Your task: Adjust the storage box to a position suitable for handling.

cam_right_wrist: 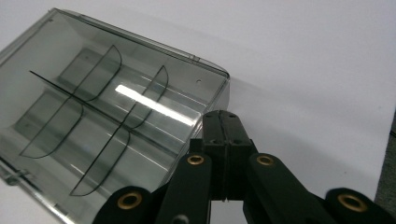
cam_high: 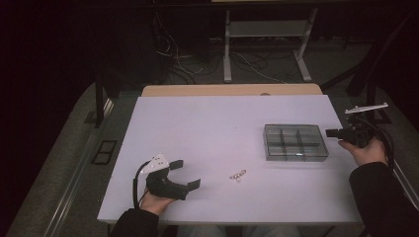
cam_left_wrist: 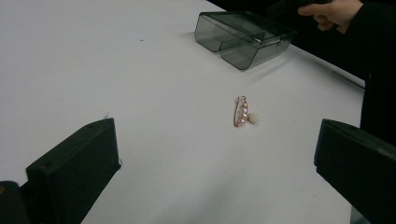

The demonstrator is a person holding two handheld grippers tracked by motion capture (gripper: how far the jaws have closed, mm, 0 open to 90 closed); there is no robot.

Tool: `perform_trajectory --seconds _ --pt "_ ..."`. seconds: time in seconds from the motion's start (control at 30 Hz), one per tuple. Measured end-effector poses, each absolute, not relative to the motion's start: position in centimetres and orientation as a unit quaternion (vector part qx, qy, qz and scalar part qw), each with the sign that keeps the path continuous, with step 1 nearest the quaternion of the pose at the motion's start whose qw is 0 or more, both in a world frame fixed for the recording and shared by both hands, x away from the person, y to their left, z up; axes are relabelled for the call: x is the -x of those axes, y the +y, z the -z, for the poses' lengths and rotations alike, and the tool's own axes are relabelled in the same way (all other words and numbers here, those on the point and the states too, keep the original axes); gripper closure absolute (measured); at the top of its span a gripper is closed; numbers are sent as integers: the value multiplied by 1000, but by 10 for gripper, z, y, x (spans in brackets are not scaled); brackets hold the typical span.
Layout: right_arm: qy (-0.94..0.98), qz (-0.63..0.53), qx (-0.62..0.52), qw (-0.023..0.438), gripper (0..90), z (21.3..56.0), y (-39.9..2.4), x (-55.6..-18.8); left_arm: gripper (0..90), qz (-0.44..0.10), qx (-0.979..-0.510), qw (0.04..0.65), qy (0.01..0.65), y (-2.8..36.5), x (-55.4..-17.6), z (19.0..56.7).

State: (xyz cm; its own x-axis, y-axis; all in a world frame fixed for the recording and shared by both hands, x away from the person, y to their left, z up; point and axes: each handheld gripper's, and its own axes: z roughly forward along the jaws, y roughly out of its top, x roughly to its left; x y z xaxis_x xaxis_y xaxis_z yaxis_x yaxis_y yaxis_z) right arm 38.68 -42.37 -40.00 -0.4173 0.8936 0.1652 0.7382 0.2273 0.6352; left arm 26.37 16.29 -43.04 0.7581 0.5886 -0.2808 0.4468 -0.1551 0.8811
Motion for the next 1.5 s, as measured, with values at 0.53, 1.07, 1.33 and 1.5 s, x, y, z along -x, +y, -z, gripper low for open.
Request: perform_trajectory --seconds 0.53,1.07,1.33,1.5 --pt "763 -337 -542 100 895 424 -426 -391 0 -62 -759 553 338 162 -264 430" --pt "744 -355 -559 86 896 438 -422 -385 0 -63 -756 555 340 162 -264 430" --pt "735 -366 -564 88 896 442 -422 -381 0 -63 -756 556 340 161 -264 431" --pt "726 -384 -565 78 896 448 -425 -378 0 -64 -753 559 342 162 -264 430"
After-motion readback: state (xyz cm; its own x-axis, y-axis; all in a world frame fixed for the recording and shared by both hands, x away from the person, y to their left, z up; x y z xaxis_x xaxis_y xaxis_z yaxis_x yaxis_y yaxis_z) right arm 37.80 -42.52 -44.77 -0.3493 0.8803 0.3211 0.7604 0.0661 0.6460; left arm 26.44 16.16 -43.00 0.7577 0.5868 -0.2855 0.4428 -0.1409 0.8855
